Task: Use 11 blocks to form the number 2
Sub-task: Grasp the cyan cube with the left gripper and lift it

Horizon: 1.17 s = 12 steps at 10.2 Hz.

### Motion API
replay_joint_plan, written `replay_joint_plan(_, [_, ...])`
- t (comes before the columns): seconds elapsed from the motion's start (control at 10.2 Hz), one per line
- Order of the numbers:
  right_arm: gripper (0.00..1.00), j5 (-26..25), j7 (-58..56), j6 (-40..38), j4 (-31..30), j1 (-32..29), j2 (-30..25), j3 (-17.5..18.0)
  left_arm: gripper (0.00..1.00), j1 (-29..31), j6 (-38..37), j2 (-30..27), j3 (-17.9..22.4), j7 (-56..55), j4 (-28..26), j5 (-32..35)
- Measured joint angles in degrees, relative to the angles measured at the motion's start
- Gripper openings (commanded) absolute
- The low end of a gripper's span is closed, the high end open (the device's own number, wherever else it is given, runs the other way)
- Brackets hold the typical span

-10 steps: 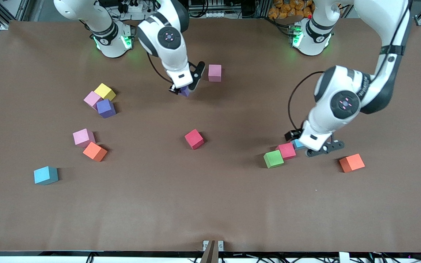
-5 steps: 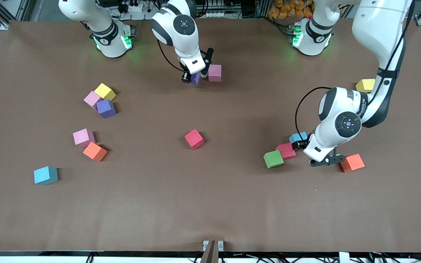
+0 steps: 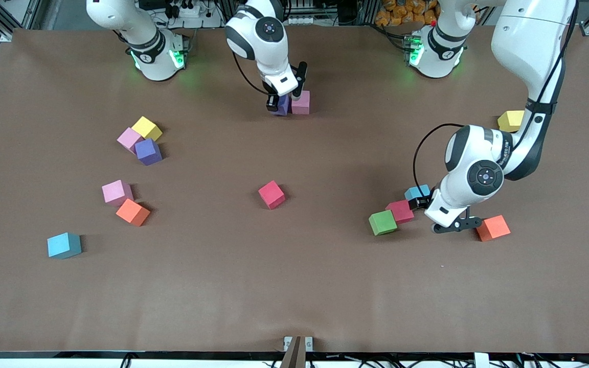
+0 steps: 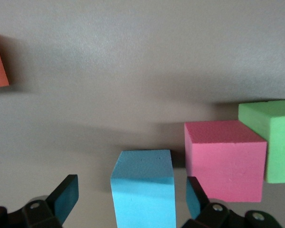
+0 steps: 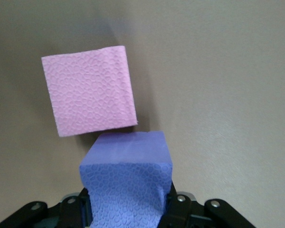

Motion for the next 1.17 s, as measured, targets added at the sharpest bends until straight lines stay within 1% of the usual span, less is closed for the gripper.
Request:
replay_joint_plan(0.59, [0.12,0.0,1.0,4.1,0.0,2.7,3.5,-0.1,1.00,-0.4,0.0,0.9,0.0,0.0,-1.2,0.0])
replay_joint_plan(0.68, [0.24,0.0,1.2,4.7,0.0,3.2,3.9,-0.2,1.00,-0.4,0.0,1.2,0.0,0.0,-1.2,0.0])
replay_joint_plan(0.78, [0.61,0.0,1.2,4.9,0.0,3.6,3.9,-0.5,1.00,-0.4,0.0,1.5,0.0,0.0,-1.2,0.0])
replay_joint_plan(0.88, [1.00,0.0,1.3,4.9,0.0,3.9,4.0,-0.6,0.96,-0.5,0.0,1.7,0.0,0.0,-1.2,0.0])
replay_joint_plan(0.98, [1.00,0.0,1.4,5.2,0.0,3.9,4.1,-0.6,0.83,-0.5,0.0,1.9,0.0,0.0,-1.2,0.0])
replay_joint_plan(1.07, [1.00,0.0,1.5,5.6,0.0,4.0,4.2,-0.6,0.63,-0.6,0.1,2.2,0.0,0.0,-1.2,0.0])
replay_joint_plan(1.17, [1.00,0.0,1.7,5.6,0.0,4.2,4.5,-0.5,0.39,-0.7,0.1,2.5,0.0,0.0,-1.2,-0.1])
